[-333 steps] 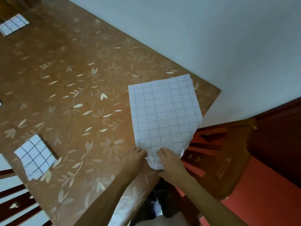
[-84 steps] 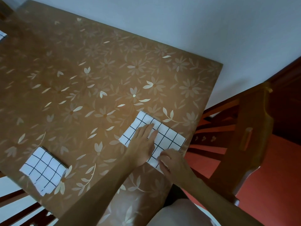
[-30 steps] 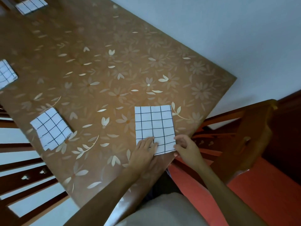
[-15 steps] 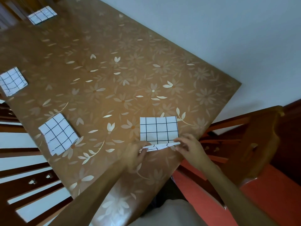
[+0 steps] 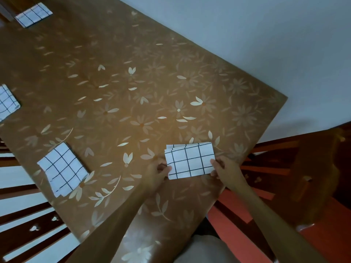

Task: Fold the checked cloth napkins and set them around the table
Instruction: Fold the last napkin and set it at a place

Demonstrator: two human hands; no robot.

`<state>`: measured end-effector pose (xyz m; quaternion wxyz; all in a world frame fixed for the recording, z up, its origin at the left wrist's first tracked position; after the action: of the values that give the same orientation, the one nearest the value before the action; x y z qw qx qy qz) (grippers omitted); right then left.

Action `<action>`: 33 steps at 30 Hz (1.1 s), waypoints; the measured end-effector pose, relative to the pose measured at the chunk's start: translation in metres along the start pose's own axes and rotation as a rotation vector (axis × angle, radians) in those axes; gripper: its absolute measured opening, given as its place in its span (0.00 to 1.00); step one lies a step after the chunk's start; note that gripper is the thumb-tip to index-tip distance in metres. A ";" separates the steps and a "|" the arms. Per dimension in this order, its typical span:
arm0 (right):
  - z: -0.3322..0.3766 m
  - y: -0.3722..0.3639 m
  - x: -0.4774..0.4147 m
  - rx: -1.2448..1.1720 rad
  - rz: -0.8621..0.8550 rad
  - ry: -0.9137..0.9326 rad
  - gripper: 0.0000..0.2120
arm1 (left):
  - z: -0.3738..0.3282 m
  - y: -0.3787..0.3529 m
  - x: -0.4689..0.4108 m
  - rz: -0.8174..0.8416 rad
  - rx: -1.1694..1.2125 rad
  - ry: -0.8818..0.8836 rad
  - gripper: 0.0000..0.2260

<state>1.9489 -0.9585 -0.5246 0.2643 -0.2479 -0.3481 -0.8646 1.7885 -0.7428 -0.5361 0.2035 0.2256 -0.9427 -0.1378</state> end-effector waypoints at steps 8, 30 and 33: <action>-0.003 -0.001 -0.017 0.145 -0.108 -0.049 0.08 | 0.002 -0.005 -0.018 -0.078 -0.266 -0.030 0.07; 0.026 -0.073 -0.006 0.824 -0.200 0.685 0.27 | -0.018 -0.057 -0.019 -0.010 -0.981 -0.542 0.25; 0.015 -0.080 -0.012 0.887 -0.138 0.617 0.28 | 0.000 -0.065 -0.022 0.098 -1.030 -0.510 0.27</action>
<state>1.9110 -0.8947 -0.5603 0.3761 0.1759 -0.6014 -0.6826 1.8307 -0.7879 -0.5659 0.0595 0.0132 -0.7825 -0.6197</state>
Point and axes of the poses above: each hand's wrist, its own x-axis away from the middle knuckle, its own y-axis out of the back of the hand, z = x × y, the point moved 4 cm from there along -x, towards the middle knuckle, and after that the axes turned 10 degrees about -y, right-handed, at the moved point
